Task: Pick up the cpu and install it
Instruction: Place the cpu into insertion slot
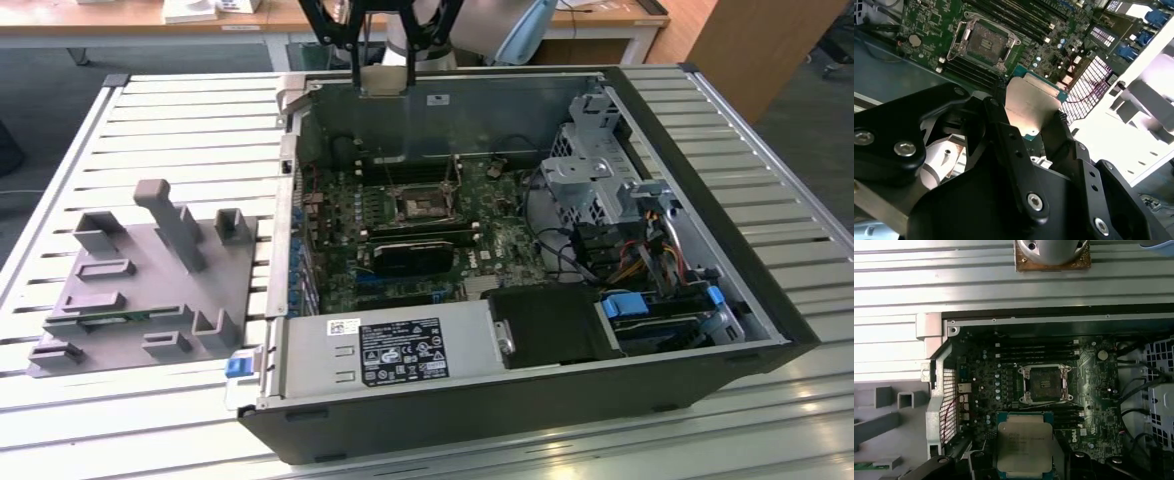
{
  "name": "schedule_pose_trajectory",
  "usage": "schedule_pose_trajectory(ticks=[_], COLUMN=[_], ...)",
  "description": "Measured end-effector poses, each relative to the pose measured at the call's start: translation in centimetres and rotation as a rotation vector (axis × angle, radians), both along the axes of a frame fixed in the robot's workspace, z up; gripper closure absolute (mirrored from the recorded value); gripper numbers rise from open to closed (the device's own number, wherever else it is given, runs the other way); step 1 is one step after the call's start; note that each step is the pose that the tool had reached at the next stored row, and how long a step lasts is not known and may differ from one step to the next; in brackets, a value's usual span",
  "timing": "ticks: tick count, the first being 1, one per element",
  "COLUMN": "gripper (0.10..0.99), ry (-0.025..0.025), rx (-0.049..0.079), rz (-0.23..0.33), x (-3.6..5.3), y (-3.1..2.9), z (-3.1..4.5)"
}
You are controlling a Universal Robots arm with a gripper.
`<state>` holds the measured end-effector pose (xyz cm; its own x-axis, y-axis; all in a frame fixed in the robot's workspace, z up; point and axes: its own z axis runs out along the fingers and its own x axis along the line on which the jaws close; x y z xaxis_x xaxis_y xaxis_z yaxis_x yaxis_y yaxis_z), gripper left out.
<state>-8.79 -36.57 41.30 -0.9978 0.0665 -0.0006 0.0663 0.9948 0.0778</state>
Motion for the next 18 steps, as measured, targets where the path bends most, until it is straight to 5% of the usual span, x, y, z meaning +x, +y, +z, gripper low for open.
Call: schedule_pose_trajectory(ticks=[18], gripper=[0.553], ry=[0.0000], rx=[0.000], rz=[-0.153], x=[0.00], y=[0.00], z=[-0.05])
